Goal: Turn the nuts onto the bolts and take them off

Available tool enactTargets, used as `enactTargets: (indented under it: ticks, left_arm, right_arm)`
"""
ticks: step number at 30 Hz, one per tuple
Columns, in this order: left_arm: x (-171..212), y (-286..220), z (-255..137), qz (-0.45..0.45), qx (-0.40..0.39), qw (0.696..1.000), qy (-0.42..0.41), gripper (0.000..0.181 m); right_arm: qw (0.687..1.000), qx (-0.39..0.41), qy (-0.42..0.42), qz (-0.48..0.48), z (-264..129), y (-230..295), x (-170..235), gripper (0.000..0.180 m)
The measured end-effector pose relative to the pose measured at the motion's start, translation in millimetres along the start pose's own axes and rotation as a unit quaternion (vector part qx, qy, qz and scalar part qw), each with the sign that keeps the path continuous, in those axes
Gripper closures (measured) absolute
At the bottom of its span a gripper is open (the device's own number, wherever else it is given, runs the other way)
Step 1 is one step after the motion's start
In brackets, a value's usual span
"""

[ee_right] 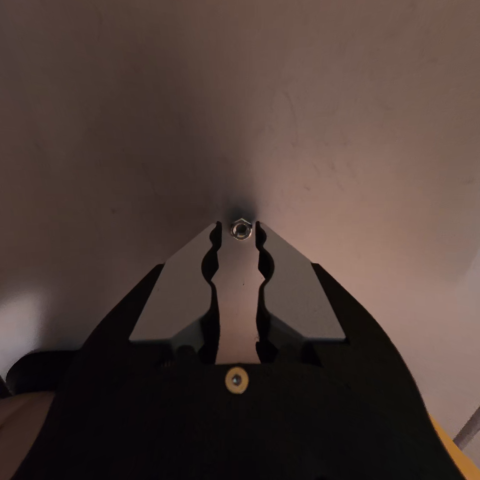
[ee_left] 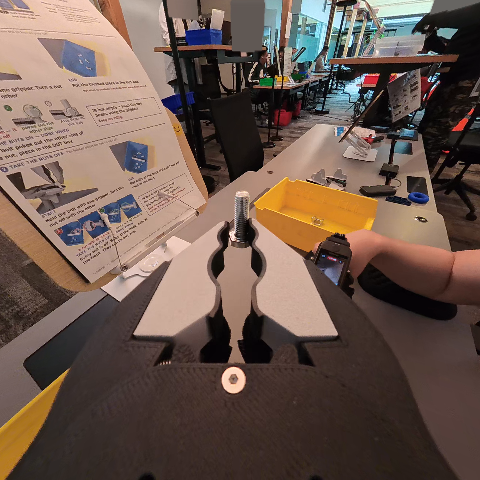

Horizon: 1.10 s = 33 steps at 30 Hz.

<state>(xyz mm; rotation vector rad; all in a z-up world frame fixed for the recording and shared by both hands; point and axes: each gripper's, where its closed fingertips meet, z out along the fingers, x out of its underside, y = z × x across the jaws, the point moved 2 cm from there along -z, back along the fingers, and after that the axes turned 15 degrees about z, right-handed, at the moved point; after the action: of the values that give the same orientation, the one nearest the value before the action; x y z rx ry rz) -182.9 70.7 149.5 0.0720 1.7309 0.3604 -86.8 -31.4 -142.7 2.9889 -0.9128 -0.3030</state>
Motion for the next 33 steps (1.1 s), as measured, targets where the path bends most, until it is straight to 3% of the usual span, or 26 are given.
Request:
enactTargets:
  ticks: [12, 17, 21, 25, 28, 33]
  left_arm:
    - [3.2, 0.7, 8.9, 0.005, 0.004, 1.000, -0.006, 0.168]
    - [31.8, -14.7, 67.1, 0.010, 0.046, 0.999, 0.005, 0.168]
    - [63.5, -69.3, 135.8, -0.014, 0.143, 0.990, -0.006, 0.168]
    - [94.9, -115.9, 178.4, 0.012, 0.164, 0.986, -0.020, 0.169]
    - [110.2, -135.6, 189.4, 0.053, 0.170, 0.983, -0.042, 0.169]
    - [128.0, -151.5, 191.9, 0.117, 0.176, 0.975, -0.071, 0.169]
  right_arm:
    - [0.999, 0.034, -0.007, -0.041, -8.4, -8.9, 1.6, 0.164]
    - [0.991, 0.045, -0.108, -0.069, -71.9, -3.3, 3.3, 0.164]
    - [0.968, 0.128, -0.206, -0.059, -141.4, -17.1, 23.0, 0.164]
    - [0.939, 0.207, -0.274, -0.032, -193.7, -30.0, 50.0, 0.164]
    - [0.934, 0.233, -0.270, -0.026, -200.5, -37.1, 63.0, 0.164]
    - [0.944, 0.243, -0.215, -0.052, -177.1, -46.3, 59.0, 0.164]
